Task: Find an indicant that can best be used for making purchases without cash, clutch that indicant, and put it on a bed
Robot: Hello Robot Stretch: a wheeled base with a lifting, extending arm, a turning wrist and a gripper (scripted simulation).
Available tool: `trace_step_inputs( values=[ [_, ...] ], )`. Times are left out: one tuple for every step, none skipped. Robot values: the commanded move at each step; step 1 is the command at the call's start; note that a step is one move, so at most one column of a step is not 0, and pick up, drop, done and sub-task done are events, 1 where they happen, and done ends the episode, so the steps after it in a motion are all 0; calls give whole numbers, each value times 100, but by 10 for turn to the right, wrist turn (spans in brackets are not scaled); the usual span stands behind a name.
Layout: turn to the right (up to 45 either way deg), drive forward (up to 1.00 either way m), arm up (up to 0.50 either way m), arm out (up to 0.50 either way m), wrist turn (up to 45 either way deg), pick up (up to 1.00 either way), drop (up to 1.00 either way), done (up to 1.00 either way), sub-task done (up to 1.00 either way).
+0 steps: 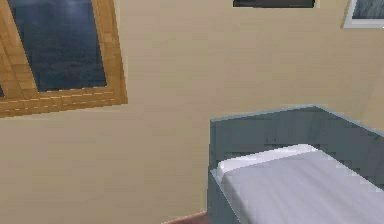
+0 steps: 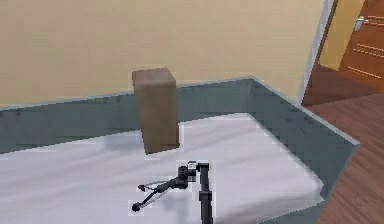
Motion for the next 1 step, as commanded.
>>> trace_step_inputs(
  values=[
    [0,0,10,0,0,0,0,0,0]
  ],
)
